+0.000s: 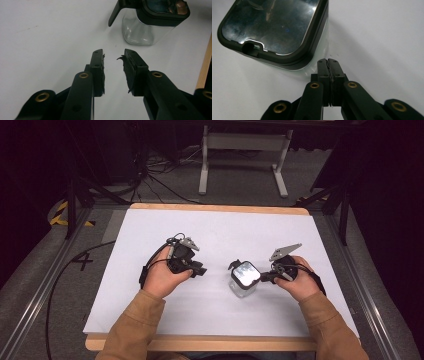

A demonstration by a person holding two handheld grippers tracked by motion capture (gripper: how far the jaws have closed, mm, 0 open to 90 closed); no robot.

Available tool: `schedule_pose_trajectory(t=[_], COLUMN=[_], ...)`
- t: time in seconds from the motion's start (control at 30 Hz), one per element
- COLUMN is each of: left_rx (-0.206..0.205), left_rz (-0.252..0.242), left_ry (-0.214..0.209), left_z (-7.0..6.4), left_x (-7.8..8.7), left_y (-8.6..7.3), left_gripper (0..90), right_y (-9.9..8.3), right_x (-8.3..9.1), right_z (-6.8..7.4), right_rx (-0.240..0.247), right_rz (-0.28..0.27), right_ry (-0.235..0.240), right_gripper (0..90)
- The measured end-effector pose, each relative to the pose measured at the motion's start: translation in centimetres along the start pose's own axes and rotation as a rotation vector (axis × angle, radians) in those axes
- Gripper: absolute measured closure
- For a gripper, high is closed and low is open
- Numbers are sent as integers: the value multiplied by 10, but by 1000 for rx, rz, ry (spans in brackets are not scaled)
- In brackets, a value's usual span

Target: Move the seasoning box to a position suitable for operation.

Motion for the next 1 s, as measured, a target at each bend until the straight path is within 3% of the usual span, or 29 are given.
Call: schedule_pose_trajectory(t=[0.27, 0.67, 1.0], left_rx=[-5, 4, 4], left_rz=[-5, -5, 0], left_ry=[-2, -12, -16], left_z=[1, 1, 1], left_x=[-1, -3, -2], left_y=[0, 1, 1], left_gripper=[687, 678, 678], right_y=[-2, -4, -4], right_x=[-2, -7, -10], right_z=[2, 23, 31], right_rx=[21, 59, 83], right_rz=[28, 92, 116], right_ry=[-13, 37, 59], right_gripper=[900, 900, 900])
Point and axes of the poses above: each handheld gripper's, and its own axes: x roughly backward along the jaws, y roughly out of its top, z roughly to its left, the point moved 8 cm from there along -x, roughly forward along the jaws, and after that the axes turned 3 degrees about -y, right-handed, at the moved point
